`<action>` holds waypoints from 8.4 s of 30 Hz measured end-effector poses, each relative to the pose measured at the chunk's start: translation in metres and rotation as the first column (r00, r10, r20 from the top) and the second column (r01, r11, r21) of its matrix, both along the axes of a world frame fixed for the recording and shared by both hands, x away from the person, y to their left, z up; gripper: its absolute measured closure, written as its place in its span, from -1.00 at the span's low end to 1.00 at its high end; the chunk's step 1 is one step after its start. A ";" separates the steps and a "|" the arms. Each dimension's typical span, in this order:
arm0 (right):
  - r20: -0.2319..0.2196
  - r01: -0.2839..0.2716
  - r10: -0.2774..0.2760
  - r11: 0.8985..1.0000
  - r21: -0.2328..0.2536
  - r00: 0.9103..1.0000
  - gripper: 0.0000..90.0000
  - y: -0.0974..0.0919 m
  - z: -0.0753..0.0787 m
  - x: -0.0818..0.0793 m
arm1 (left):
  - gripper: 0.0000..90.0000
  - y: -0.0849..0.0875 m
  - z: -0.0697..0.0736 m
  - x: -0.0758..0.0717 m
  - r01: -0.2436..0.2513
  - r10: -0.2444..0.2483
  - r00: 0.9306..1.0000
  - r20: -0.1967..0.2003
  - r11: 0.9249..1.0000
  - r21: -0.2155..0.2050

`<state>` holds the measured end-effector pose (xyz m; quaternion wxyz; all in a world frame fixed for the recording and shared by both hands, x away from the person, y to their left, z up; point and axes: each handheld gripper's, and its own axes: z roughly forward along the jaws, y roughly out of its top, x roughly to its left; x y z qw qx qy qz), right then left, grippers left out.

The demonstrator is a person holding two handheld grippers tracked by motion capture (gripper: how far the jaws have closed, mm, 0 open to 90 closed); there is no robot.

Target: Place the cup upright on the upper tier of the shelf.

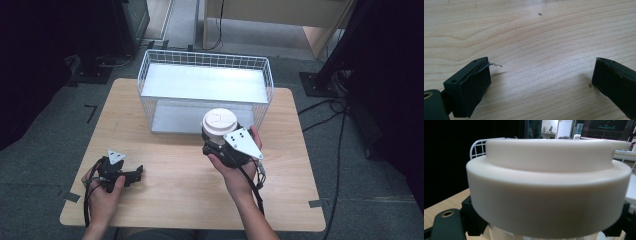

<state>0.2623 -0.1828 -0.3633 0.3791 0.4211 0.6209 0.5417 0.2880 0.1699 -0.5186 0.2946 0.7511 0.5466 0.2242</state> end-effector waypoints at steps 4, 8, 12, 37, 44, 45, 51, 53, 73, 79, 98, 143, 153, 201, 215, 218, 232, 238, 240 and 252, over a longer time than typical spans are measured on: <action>0.015 0.011 -0.011 1.000 0.011 1.000 -0.66 -0.003 0.014 0.008 | -0.95 0.000 0.000 0.000 0.000 0.000 1.000 0.000 1.000 0.000; 0.021 0.014 -0.015 1.000 0.013 1.000 -0.66 -0.003 0.023 0.015 | -0.95 0.000 0.000 0.000 0.000 0.000 1.000 0.000 1.000 0.000; 0.030 0.017 -0.017 1.000 -0.001 0.999 -0.66 -0.001 0.031 0.021 | -0.95 0.000 0.000 0.000 0.000 0.000 1.000 0.000 1.000 0.000; 0.031 0.079 -0.079 0.997 0.006 0.996 -0.66 0.004 0.070 0.081 | -0.95 0.000 0.000 0.000 -0.001 0.001 1.000 0.000 1.000 -0.001; 0.035 0.095 -0.096 0.995 0.015 0.995 -0.66 0.006 0.078 0.094 | -0.95 0.000 0.000 0.000 -0.001 0.001 1.000 0.001 1.000 -0.001; 0.034 0.098 -0.098 0.995 0.018 0.995 -0.66 0.006 0.079 0.096 | -0.95 0.000 0.000 0.000 -0.001 0.001 1.000 0.001 1.000 -0.001; 0.018 0.118 -0.119 0.992 0.042 0.993 -0.66 0.006 0.083 0.114 | -0.95 0.000 0.000 0.000 -0.001 0.001 1.000 0.000 1.000 -0.001; 0.019 0.121 -0.122 0.992 0.039 0.992 -0.66 0.007 0.084 0.117 | -0.95 0.000 0.000 0.000 -0.001 0.001 1.000 0.000 1.000 -0.001; 0.004 0.156 -0.157 0.985 0.075 0.988 -0.66 0.011 0.095 0.152 | -0.95 0.000 0.000 0.000 0.002 -0.002 1.000 -0.003 1.000 0.000; -0.001 0.191 -0.191 0.980 0.052 0.982 -0.65 0.008 0.094 0.169 | -0.95 0.000 0.000 0.000 0.000 0.000 1.000 -0.002 1.000 -0.002; 0.014 0.154 -0.155 0.988 0.025 0.988 -0.66 0.020 0.091 0.193 | -0.95 0.000 0.000 0.000 -0.001 0.001 1.000 0.000 1.000 -0.002; -0.083 0.048 -0.052 0.998 -0.046 0.995 -1.00 -0.015 0.027 0.119 | -0.95 0.000 0.000 0.000 -0.002 0.002 1.000 0.001 1.000 -0.001; -0.088 0.049 -0.054 0.998 -0.049 0.995 -1.00 -0.032 0.010 0.096 | -0.95 -0.001 0.000 0.000 -0.005 0.005 1.000 0.004 1.000 -0.004; -0.228 0.194 -0.208 0.977 -0.085 0.951 -1.00 -0.139 -0.101 -0.002 | -0.95 -0.001 0.000 0.000 -0.003 0.003 1.000 0.001 1.000 -0.004; -0.276 0.246 -0.270 0.962 -0.117 0.922 -1.00 -0.166 -0.123 -0.018 | -0.95 0.000 0.000 0.000 -0.001 0.001 1.000 -0.001 1.000 -0.002; -0.279 0.259 -0.285 0.957 -0.129 0.917 -1.00 -0.171 -0.126 -0.021 | -0.95 0.000 0.000 0.000 -0.001 0.001 1.000 -0.001 1.000 -0.002; -0.330 0.316 -0.355 0.934 -0.165 0.875 -1.00 -0.204 -0.150 -0.041 | -0.95 0.000 0.000 0.000 -0.001 0.001 1.000 -0.001 1.000 -0.002; -0.360 0.319 -0.369 0.928 -0.193 0.857 -1.00 -0.215 -0.156 -0.049 | -0.95 0.000 0.000 0.000 -0.001 0.001 1.000 -0.001 1.000 -0.002; -0.368 0.319 -0.370 0.928 -0.194 0.853 -1.00 -0.217 -0.157 -0.050 | -0.95 0.000 0.000 0.000 -0.001 0.001 1.000 -0.001 1.000 -0.001; -0.499 0.298 -0.397 0.916 -0.270 0.770 -0.90 -0.228 -0.162 -0.051 | -0.95 0.000 0.000 0.000 -0.001 0.001 1.000 -0.001 1.000 -0.001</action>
